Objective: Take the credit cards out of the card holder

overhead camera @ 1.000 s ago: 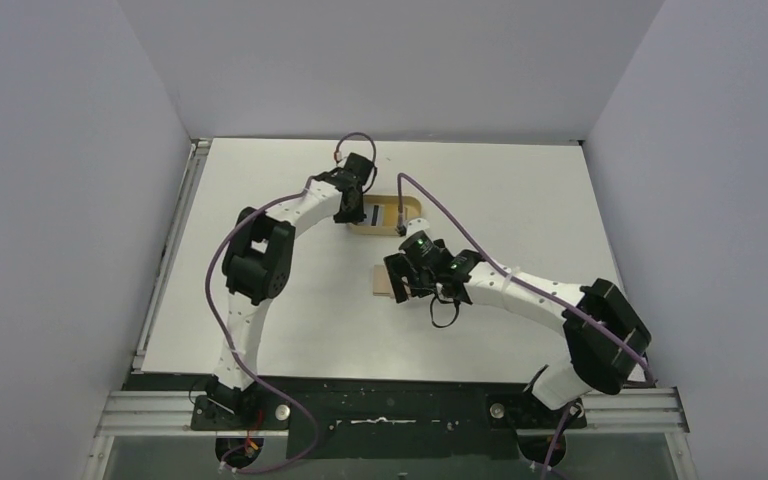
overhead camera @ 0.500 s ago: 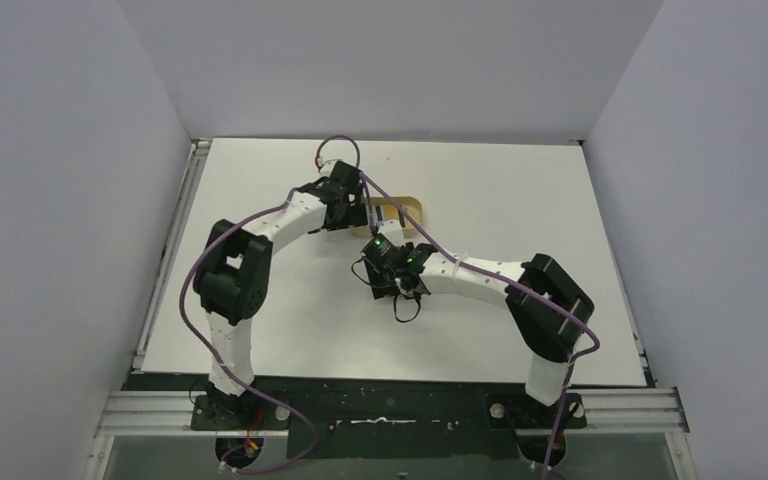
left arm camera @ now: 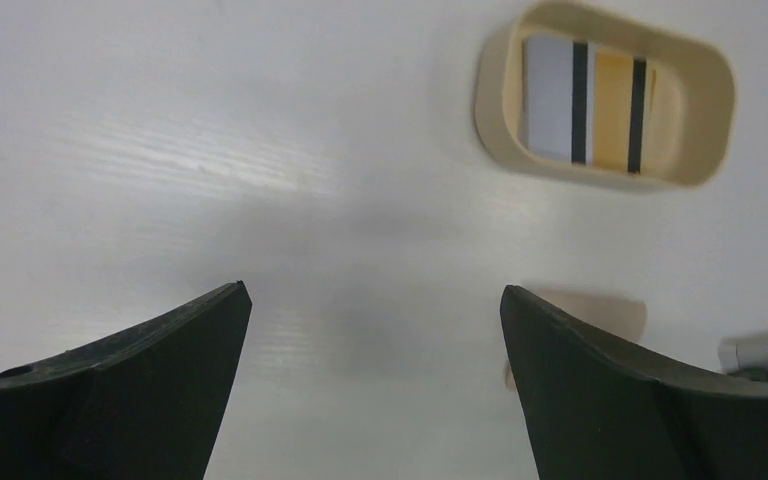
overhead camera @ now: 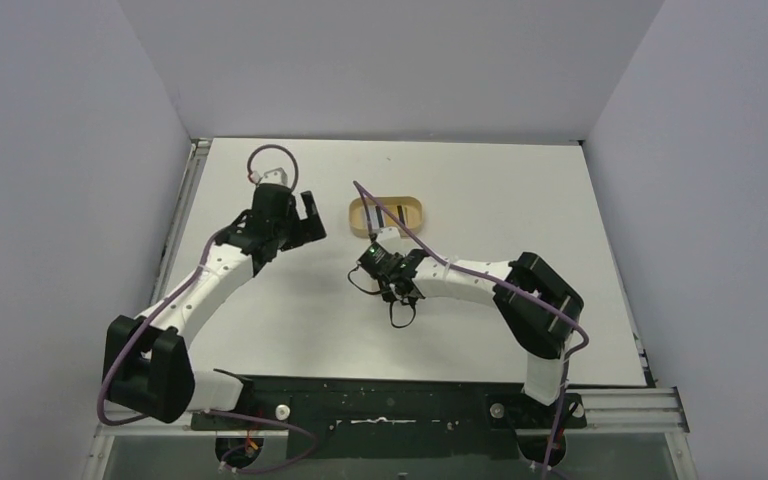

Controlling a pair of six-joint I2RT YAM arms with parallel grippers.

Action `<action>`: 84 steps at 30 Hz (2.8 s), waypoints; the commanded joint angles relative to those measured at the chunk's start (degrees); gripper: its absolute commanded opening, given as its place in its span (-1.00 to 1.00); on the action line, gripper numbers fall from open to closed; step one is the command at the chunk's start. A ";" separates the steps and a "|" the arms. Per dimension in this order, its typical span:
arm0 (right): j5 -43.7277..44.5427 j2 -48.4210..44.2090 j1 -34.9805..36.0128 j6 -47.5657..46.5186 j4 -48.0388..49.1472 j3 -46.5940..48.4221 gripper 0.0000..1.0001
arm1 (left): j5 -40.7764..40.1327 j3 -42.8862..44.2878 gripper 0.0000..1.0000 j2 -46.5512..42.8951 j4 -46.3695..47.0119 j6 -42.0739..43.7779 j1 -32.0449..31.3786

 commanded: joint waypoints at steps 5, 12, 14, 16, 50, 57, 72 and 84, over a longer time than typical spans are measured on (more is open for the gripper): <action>-9.62 -4.66 1.47 -20.72 7.93 -5.75 -1.00 | 21.52 -18.64 0.94 -6.48 13.70 -11.49 -7.19; -24.68 -7.80 1.21 -42.23 11.88 -9.31 -1.00 | 15.68 -24.49 0.94 -9.00 16.02 -16.72 -14.21; -29.43 -8.28 0.78 -46.22 12.67 -9.93 -1.00 | 15.37 -24.95 0.94 -8.36 16.07 -17.09 -15.34; -34.43 -8.32 -0.02 -49.42 12.28 -9.83 -1.00 | 14.59 -25.23 0.94 -7.72 15.38 -18.19 -16.03; -35.27 -41.13 -4.35 -51.06 43.48 -32.85 -1.00 | 13.42 -29.36 0.82 -1.82 24.90 -30.23 -17.82; -40.78 -45.41 -10.53 -50.03 39.87 -33.93 -1.00 | 17.45 -25.69 0.82 -10.66 20.49 -27.80 -17.82; -26.24 -50.51 -13.17 -31.70 50.85 -47.91 -1.00 | 11.42 -22.05 0.83 -9.17 13.66 -26.23 -21.74; -7.79 -84.99 -12.45 -14.00 19.78 -50.01 -0.48 | 9.44 -18.96 0.83 -0.44 17.07 -26.13 -26.09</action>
